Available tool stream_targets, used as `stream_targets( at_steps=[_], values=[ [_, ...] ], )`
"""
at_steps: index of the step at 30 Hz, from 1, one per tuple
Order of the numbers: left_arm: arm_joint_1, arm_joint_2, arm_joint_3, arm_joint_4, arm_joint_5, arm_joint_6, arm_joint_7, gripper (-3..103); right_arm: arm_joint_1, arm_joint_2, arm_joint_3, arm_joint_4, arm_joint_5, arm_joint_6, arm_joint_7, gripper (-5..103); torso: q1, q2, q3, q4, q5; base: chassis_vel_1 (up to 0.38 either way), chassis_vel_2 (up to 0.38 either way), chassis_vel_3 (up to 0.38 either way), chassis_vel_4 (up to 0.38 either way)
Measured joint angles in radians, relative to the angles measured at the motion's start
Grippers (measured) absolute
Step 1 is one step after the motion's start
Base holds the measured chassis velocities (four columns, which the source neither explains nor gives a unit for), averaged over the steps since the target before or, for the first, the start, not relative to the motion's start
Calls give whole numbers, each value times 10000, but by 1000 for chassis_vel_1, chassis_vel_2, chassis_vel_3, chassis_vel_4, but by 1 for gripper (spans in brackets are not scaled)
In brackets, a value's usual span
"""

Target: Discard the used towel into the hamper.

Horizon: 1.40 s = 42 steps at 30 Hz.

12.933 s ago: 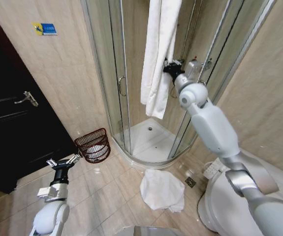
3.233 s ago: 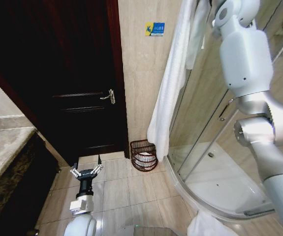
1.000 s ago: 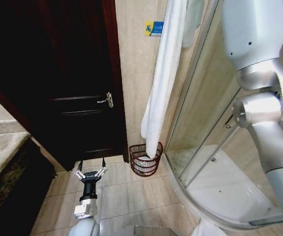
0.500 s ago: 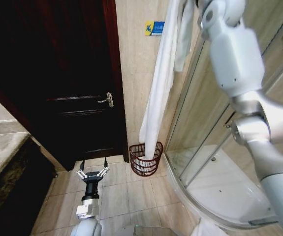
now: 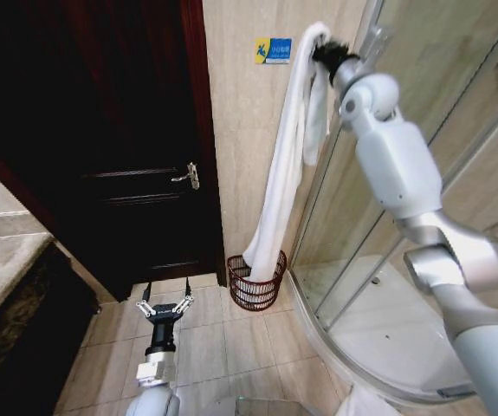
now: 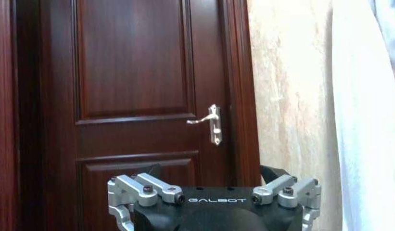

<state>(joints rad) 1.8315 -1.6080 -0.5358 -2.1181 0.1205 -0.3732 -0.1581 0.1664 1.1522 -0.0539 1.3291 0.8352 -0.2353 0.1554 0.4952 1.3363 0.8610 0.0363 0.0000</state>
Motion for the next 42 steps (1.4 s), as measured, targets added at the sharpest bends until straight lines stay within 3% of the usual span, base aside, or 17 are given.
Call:
stream_targets(
  at_steps=[21, 28, 42],
  values=[
    [240, 237, 1, -12, -69, -251, -280, 100, -3033, 83, 883, 997, -1097, 654, 51, 4, -581, -1272, -689, -2, 1, 0, 0, 0, 0],
    [232, 257, 159, -13, -9, -251, -278, 100, -3377, 85, 983, 1096, -1257, 720, 149, 4, -737, -1619, -882, 0, -1, 0, 0, 0, 0],
    [192, 337, 295, -65, 149, -295, -269, 100, -3546, 558, 678, -441, -1534, 1371, 103, 4, -1091, -2402, -1310, 1, -1, 0, 0, 0, 0]
  ],
)
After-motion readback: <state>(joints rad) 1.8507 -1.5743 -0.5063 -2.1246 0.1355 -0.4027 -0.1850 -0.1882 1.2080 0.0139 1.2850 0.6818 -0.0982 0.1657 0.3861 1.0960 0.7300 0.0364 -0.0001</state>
